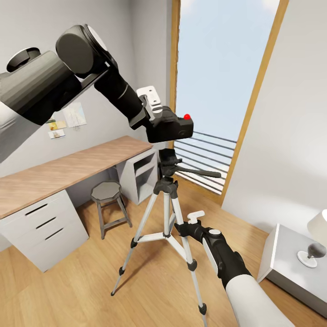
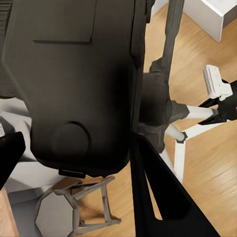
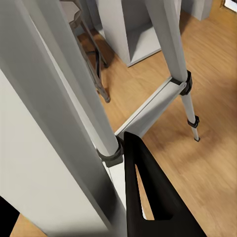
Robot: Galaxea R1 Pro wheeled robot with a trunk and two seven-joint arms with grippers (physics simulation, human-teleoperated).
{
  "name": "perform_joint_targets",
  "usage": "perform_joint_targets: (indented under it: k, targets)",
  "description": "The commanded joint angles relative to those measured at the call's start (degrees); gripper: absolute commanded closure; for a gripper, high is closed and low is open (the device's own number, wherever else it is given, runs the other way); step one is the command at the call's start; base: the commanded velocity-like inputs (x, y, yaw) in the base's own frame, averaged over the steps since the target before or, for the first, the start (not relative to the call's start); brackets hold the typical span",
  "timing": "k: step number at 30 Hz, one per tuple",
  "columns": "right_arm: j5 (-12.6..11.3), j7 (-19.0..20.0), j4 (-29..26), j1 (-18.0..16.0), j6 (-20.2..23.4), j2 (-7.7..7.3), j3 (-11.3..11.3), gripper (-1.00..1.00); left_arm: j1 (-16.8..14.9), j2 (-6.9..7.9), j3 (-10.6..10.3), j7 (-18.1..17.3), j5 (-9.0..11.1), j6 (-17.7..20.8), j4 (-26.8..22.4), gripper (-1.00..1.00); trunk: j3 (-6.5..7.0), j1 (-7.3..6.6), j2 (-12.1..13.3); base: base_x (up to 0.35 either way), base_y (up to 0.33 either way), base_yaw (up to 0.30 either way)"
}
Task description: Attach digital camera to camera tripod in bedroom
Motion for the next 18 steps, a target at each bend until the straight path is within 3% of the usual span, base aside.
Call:
perform_joint_targets:
  k: [1,18]
  targets:
    - [4.44,0.26,0.75,-0.02,0.2,0.02,0.02,1.0,-0.13,0.05,-0.21,0.36,0.3,0.44,-0.03,1.0,-0.14,0.05,-0.1,0.0,0.0,0.0]
    - [4.52,0.26,0.75,-0.02,0.28,0.02,0.02,1.0,0.38,-0.07,-0.22,0.42,0.13,0.1,0.33,1.0,-0.14,0.05,-0.1,0.0,0.0,0.0]
